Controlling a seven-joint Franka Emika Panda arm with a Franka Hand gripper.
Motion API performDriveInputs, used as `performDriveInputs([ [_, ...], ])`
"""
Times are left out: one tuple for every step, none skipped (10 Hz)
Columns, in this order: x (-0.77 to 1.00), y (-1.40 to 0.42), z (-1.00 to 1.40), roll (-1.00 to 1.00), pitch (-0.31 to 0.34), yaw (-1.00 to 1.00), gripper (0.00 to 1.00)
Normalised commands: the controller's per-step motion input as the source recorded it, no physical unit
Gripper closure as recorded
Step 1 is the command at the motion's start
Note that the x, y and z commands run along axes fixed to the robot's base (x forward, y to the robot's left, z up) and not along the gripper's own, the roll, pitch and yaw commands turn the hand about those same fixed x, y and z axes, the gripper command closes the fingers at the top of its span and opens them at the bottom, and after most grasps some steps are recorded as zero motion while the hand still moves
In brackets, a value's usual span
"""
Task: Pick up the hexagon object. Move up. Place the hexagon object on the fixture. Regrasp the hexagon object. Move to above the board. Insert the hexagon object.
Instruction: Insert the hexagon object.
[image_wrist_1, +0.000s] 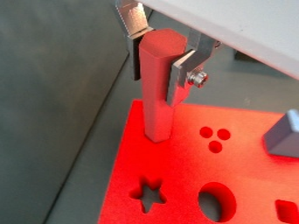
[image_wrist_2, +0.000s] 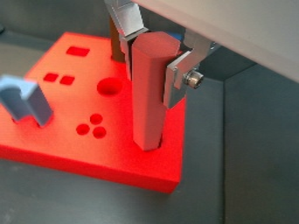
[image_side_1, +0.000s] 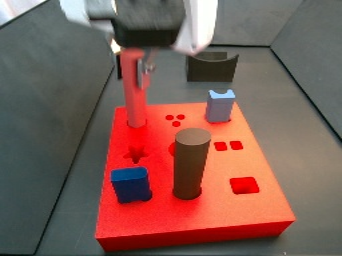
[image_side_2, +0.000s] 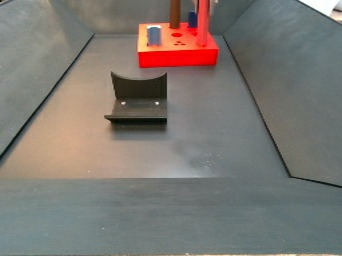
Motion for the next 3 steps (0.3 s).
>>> performDriveInputs([
  [0.00,0.00,-0.33,-0.02,-0.021,0.15,1.00],
  [0.00,0.00,-0.02,-0.02,-0.046,0.00,1.00],
  [0.00,0.00,0.00,0.00,0.000,0.00,1.00],
])
